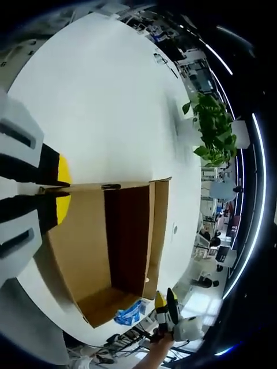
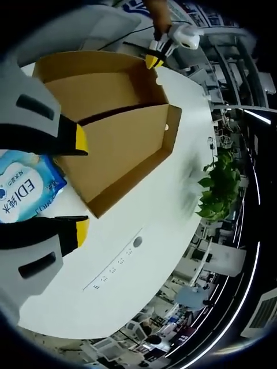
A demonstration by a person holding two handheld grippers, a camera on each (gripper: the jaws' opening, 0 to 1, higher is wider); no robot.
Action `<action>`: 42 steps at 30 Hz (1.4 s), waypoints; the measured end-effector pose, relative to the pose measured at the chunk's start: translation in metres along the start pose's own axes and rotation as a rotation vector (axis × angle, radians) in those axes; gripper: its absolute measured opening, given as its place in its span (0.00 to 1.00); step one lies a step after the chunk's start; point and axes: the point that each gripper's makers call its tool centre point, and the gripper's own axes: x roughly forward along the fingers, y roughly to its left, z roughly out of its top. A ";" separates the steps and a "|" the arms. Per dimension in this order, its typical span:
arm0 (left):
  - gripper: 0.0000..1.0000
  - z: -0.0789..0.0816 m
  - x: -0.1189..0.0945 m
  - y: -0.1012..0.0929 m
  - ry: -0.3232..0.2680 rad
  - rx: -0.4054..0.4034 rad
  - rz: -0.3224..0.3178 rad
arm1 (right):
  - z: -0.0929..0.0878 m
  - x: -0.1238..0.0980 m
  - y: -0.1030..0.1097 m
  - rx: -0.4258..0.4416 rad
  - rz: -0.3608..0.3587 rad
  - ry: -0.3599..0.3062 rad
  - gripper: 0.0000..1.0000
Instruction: Operate the shoe box by opening the lid, removing the specified soft item, and placing it in the target area until the item is outside and the box remains undamaged.
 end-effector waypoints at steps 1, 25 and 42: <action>0.03 0.000 0.000 0.000 0.002 -0.003 0.004 | 0.000 0.001 0.000 0.003 -0.001 0.003 0.38; 0.02 -0.001 0.005 0.007 0.002 -0.024 0.050 | -0.010 0.033 -0.003 0.157 0.020 0.056 0.33; 0.02 -0.002 0.006 0.007 0.005 -0.038 0.048 | -0.006 0.057 -0.019 0.215 -0.045 0.072 0.29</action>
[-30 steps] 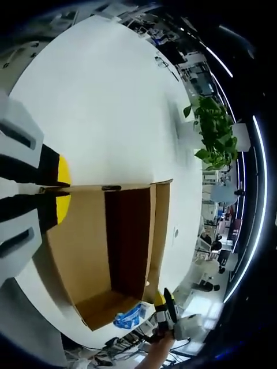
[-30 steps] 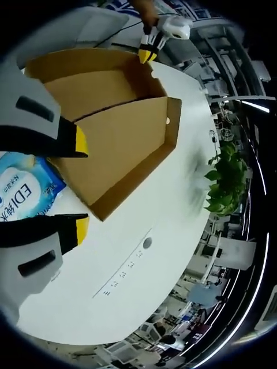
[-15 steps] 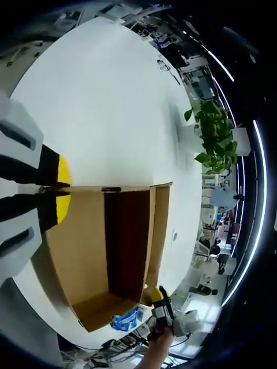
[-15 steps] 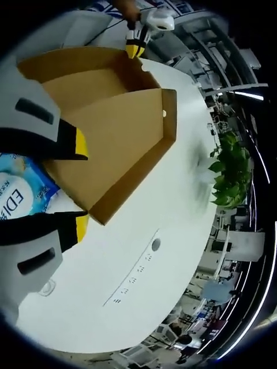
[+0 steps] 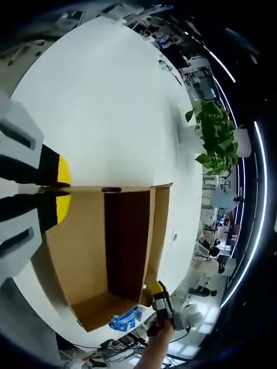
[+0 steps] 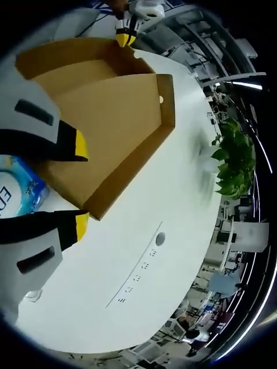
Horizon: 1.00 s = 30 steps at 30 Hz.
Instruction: Operate the shoe box by opening the lid, removing the specified soft item, and placing it in the target area until the item is outside and the box remains undamaged.
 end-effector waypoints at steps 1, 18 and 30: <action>0.02 0.000 0.000 0.000 0.000 0.000 -0.001 | 0.002 0.001 -0.002 -0.005 -0.012 -0.003 0.28; 0.02 0.000 0.000 0.000 0.011 0.001 -0.007 | -0.014 0.026 -0.030 0.101 -0.122 0.146 0.28; 0.02 0.000 -0.003 -0.003 0.014 -0.001 -0.011 | -0.034 0.038 -0.035 0.285 -0.131 0.256 0.26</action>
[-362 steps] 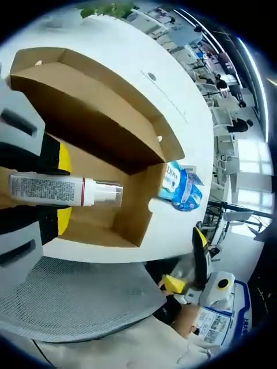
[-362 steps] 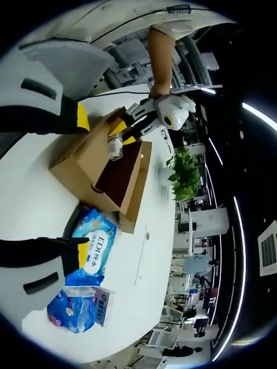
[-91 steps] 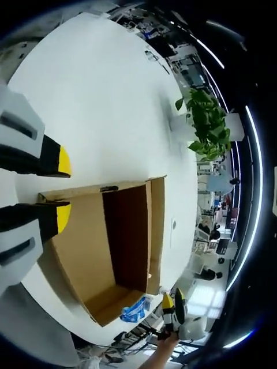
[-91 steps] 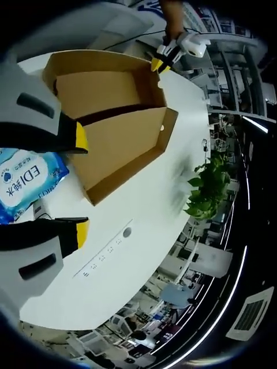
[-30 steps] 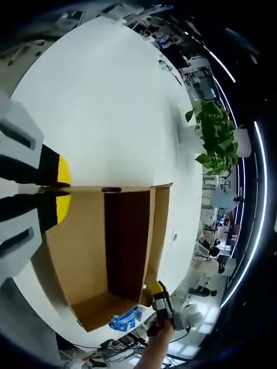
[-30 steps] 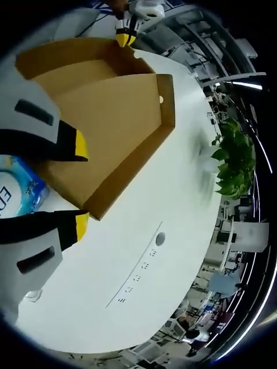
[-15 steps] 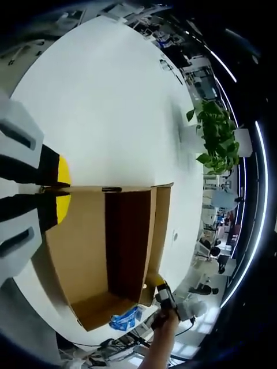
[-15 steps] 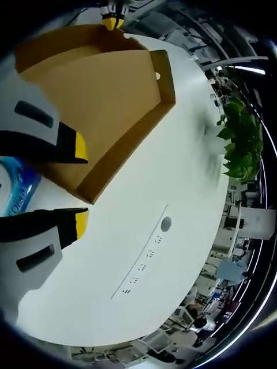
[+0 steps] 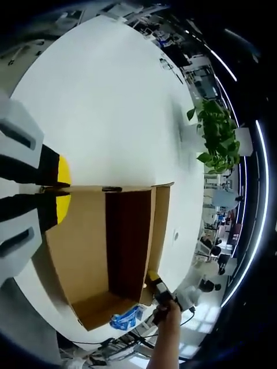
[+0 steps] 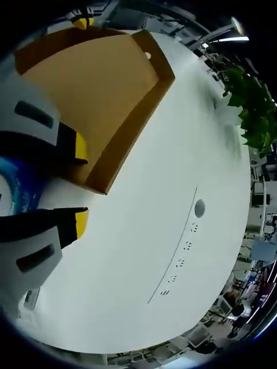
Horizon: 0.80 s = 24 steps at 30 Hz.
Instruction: Operate the shoe box by opening the lid, removing the specified soft item, and placing it in the target area until the item is outside and the box remains undamaged.
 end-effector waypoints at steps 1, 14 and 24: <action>0.02 0.000 0.000 0.000 0.001 0.000 0.000 | -0.001 0.000 0.001 0.006 0.004 0.007 0.25; 0.02 0.001 0.003 0.002 0.014 0.003 -0.003 | -0.002 -0.001 0.007 0.011 0.011 0.007 0.09; 0.02 0.000 0.004 0.003 0.013 0.002 0.000 | 0.006 -0.014 0.007 -0.002 -0.007 -0.022 0.08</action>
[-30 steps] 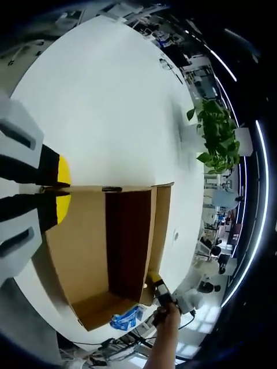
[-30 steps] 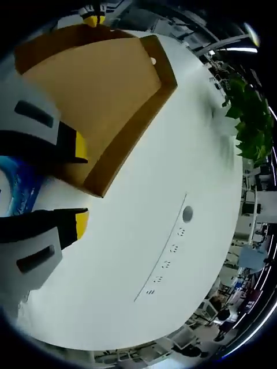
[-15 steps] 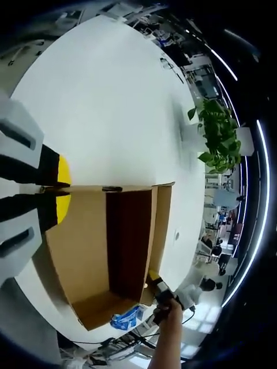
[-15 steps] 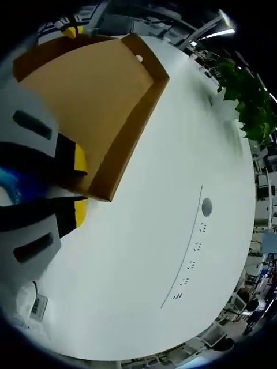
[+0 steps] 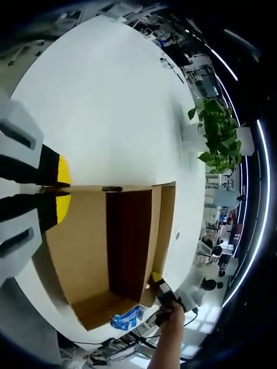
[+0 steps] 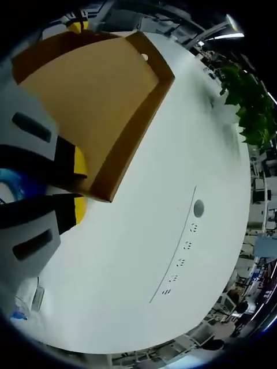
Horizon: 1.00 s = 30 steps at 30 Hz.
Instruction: Operate the shoe box by opening the lid, removing the specified soft item, and placing it in the target area until the item is outside and the box remains undamaged.
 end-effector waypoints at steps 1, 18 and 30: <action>0.02 0.000 0.000 0.000 0.000 0.000 0.000 | 0.001 -0.002 0.000 0.001 0.000 -0.005 0.08; 0.02 0.001 -0.001 -0.002 -0.001 0.006 0.001 | 0.018 -0.033 -0.002 0.019 -0.011 -0.090 0.06; 0.02 0.000 0.001 -0.001 0.005 0.013 0.003 | 0.030 -0.054 0.001 0.036 -0.022 -0.166 0.05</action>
